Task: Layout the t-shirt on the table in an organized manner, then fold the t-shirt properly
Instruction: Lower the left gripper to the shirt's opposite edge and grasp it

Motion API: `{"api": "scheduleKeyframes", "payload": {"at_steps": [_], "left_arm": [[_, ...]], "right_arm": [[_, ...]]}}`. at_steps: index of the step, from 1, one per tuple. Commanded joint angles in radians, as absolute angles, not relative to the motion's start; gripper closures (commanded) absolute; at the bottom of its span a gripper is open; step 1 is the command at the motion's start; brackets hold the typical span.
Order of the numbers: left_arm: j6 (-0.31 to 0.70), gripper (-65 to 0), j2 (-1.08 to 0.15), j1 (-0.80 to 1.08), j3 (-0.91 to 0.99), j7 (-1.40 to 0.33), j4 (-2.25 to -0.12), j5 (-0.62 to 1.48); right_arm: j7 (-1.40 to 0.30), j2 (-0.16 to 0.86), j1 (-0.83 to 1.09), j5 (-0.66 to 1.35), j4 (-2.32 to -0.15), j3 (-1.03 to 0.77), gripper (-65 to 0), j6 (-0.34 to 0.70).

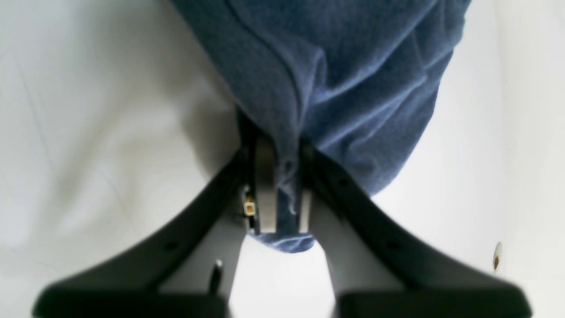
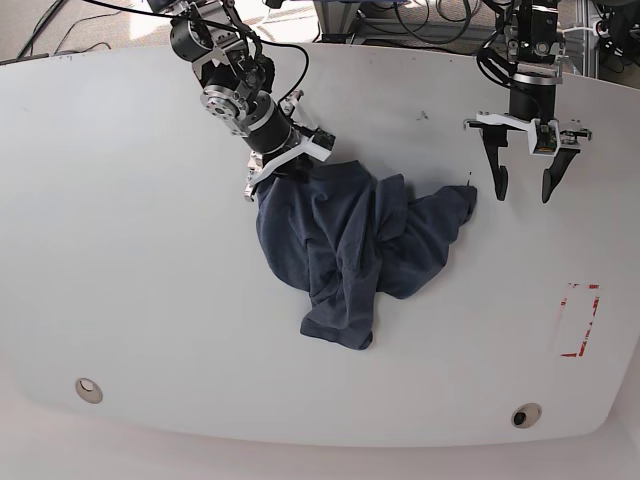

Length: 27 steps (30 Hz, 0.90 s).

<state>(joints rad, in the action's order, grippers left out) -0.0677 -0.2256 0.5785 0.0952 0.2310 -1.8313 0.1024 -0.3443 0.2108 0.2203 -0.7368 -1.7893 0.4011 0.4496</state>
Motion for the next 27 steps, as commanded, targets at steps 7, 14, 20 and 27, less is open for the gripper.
{"api": "scheduleKeyframes", "payload": {"at_steps": [7, 14, 20, 27], "left_arm": [[-0.073, -37.8, -0.234, 0.576, 0.099, 0.255, -1.845, 0.101], [-0.073, -37.8, -0.234, 0.558, 0.099, 0.249, -1.842, 0.101], [-0.073, -37.8, -0.234, 0.539, 0.102, 0.214, -1.828, 0.101], [-0.07, -38.1, -0.236, 0.496, 0.099, 0.162, -1.825, 0.105]], "right_arm": [[-0.329, 0.213, 0.216, -0.737, -1.824, 0.401, -4.4, 0.438], [-0.329, 0.179, 0.217, -0.734, -1.859, 0.392, -2.7, 0.438], [-0.331, 0.136, 0.249, -0.734, -1.96, 0.329, 0.0, 0.447], [-0.331, 0.117, 0.254, -0.739, -2.014, 0.305, 0.0, 0.449]]}}
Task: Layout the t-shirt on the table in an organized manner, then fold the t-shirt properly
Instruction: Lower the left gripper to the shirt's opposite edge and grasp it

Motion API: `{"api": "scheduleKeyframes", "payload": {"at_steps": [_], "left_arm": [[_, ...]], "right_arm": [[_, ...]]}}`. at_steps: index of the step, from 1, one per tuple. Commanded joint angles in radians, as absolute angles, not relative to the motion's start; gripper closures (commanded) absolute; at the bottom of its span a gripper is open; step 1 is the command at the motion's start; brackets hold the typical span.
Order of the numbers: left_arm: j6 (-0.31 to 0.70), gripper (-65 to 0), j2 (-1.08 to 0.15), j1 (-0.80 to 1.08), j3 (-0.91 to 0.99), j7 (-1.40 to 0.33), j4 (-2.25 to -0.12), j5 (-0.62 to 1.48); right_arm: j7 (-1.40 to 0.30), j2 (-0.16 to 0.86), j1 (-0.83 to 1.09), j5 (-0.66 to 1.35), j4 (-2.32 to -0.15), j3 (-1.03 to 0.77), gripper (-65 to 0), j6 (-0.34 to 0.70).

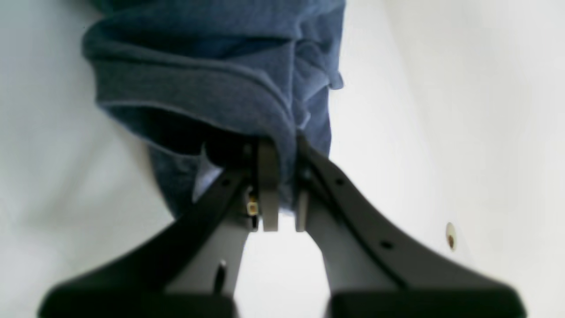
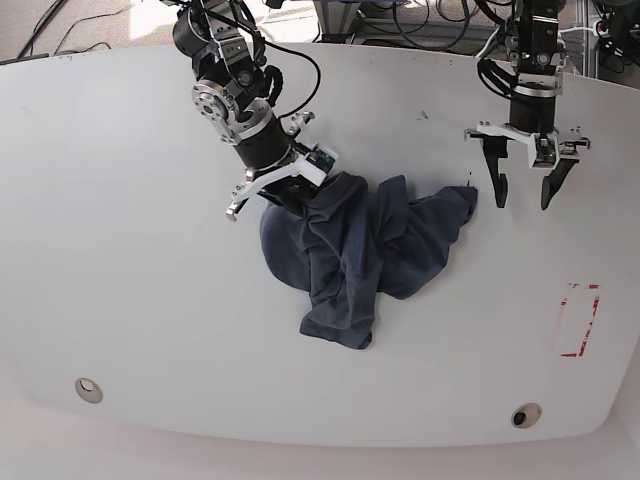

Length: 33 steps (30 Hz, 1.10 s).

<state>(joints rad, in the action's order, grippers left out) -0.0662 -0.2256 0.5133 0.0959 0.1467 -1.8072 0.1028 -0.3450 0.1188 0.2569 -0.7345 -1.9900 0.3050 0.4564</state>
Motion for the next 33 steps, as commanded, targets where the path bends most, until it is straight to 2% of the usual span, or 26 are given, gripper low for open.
{"api": "scheduleKeyframes", "payload": {"at_steps": [1, 10, 18, 24, 33], "left_arm": [[-0.065, -38.1, -0.236, 0.49, 0.099, 0.157, -1.825, 0.105], [0.077, -38.2, -0.22, 0.389, 0.091, 0.036, -1.788, 0.116], [0.142, -38.2, -0.208, 0.285, 0.091, -0.045, -1.658, 0.186], [0.174, -38.2, -0.213, 0.266, 0.091, -0.087, -1.626, 0.191], [0.275, -38.2, -0.234, 0.274, 0.096, -0.147, -1.584, 0.188]], "right_arm": [[-0.331, 0.117, 0.254, -0.739, -2.014, 0.305, 0.0, 0.449], [-0.331, 0.116, 0.255, -0.739, -2.014, 0.303, 0.0, 0.449], [-0.331, 0.114, 0.249, -0.739, -2.026, 0.302, 0.0, 0.449], [-0.331, 0.114, 0.246, -0.739, -2.026, 0.302, 0.0, 0.447], [-0.331, 0.113, 0.246, -0.734, -2.026, 0.288, 0.0, 0.446]]}}
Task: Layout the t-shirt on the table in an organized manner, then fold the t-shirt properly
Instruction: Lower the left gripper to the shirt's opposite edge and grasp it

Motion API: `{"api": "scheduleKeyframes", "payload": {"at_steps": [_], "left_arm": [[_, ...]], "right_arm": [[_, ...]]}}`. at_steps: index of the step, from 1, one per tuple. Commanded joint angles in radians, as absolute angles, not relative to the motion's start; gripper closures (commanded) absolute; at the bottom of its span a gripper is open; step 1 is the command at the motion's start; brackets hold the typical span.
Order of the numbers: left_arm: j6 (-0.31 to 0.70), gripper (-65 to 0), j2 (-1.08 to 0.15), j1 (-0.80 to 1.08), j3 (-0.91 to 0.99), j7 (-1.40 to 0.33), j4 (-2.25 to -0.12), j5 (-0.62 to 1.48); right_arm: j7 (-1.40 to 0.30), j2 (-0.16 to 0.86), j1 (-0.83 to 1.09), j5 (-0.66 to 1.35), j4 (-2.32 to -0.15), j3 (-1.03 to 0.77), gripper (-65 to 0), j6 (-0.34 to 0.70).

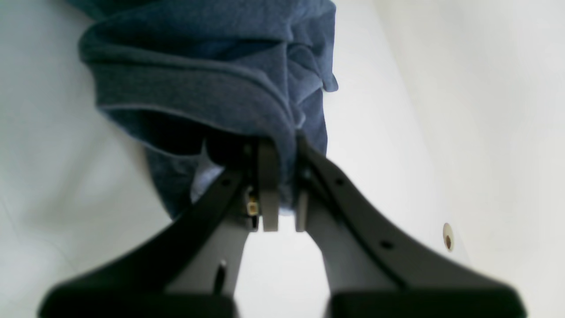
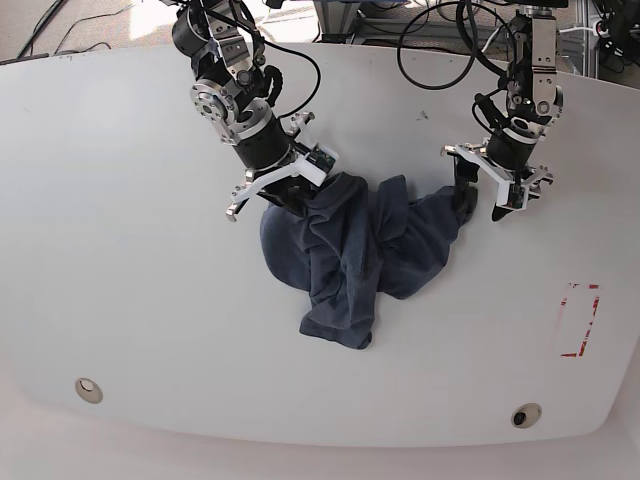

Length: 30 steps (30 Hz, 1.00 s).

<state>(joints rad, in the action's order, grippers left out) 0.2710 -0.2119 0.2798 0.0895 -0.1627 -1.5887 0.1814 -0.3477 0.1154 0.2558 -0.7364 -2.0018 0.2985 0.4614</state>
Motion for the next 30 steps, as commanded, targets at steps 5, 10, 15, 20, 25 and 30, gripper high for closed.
{"api": "scheduleKeyframes", "payload": {"at_steps": [5, 10, 15, 20, 25, 30], "left_arm": [[0.277, -38.2, -0.24, 0.274, 0.093, -0.143, -1.515, 0.191], [0.277, -38.2, -0.24, 0.252, 0.09, -0.143, -1.483, 0.191], [0.277, -38.2, -0.239, 0.219, 0.073, -0.143, -1.437, 0.191], [0.277, -38.2, -0.24, 0.189, 0.027, -0.143, -1.411, 0.191], [0.277, -38.2, -0.239, 0.185, 0.008, -0.143, -1.4, 0.191], [0.277, -37.9, -0.239, 0.157, -0.01, -0.143, -1.397, 0.191]], "right_arm": [[-0.331, 0.09, 0.239, -0.734, -2.026, 0.262, 0.0, 0.449], [-0.326, 0.067, 0.231, -0.734, -2.026, 0.225, -0.2, 0.45], [-0.328, 0.065, 0.216, -0.734, -2.026, 0.225, -0.2, 0.45], [-0.328, 0.065, 0.214, -0.734, -2.026, 0.228, -0.2, 0.45], [-0.328, 0.064, 0.214, -0.733, -2.026, 0.228, -0.2, 0.45], [-0.328, 0.064, 0.217, -0.733, -2.026, 0.228, -0.2, 0.45]]}}
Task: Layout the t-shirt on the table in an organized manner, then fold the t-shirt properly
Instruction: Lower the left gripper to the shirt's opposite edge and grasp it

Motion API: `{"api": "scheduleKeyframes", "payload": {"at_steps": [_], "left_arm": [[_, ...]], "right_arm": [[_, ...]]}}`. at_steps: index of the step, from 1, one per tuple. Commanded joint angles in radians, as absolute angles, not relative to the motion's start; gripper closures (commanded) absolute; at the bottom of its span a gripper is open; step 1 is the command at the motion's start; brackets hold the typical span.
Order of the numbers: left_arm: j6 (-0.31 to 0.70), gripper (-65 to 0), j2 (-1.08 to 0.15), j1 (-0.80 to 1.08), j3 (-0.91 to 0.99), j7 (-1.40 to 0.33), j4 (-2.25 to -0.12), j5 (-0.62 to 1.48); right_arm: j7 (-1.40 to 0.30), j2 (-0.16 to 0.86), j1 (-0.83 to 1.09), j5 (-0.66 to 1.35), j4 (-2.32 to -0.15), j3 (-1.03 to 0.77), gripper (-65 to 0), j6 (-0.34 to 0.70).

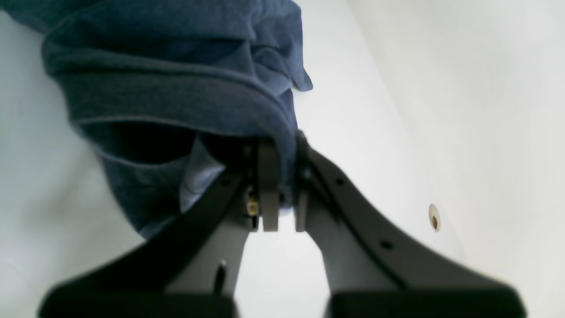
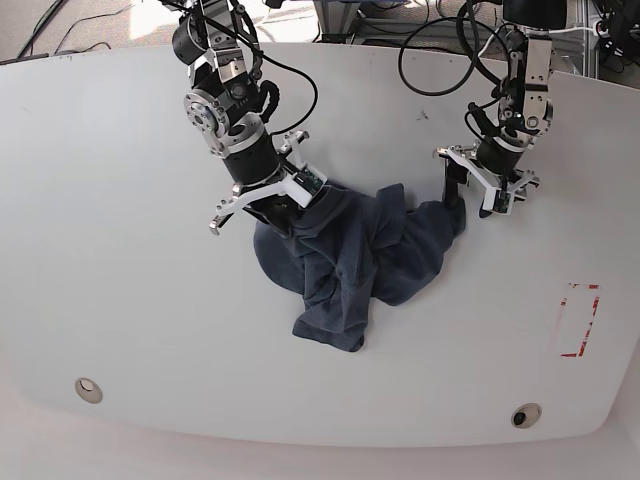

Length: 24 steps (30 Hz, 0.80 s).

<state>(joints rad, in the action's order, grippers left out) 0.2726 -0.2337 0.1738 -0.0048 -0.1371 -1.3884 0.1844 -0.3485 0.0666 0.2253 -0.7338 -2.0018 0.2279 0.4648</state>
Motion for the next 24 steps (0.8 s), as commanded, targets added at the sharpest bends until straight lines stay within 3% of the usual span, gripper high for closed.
{"api": "scheduleKeyframes", "payload": {"at_steps": [1, 7, 18, 24], "left_arm": [[0.277, -37.9, -0.239, 0.156, -0.013, -0.143, -1.397, 0.191], [0.277, -36.5, -0.239, 0.153, -0.027, -0.143, -1.395, 0.189], [0.277, -1.8, -0.24, 0.119, -0.05, -0.143, -1.337, 0.189], [0.277, -0.1, -0.24, 0.119, -0.047, -0.143, -1.331, 0.189]], "right_arm": [[-0.328, 0.064, 0.219, -0.733, -2.026, 0.228, -0.2, 0.45], [-0.326, 0.064, 0.22, -0.733, -2.026, 0.228, -0.2, 0.45], [-0.326, 0.064, 0.22, -0.731, -2.026, 0.228, -0.2, 0.45], [-0.329, 0.064, 0.22, -0.674, -2.032, 0.223, -0.2, 0.45]]}}
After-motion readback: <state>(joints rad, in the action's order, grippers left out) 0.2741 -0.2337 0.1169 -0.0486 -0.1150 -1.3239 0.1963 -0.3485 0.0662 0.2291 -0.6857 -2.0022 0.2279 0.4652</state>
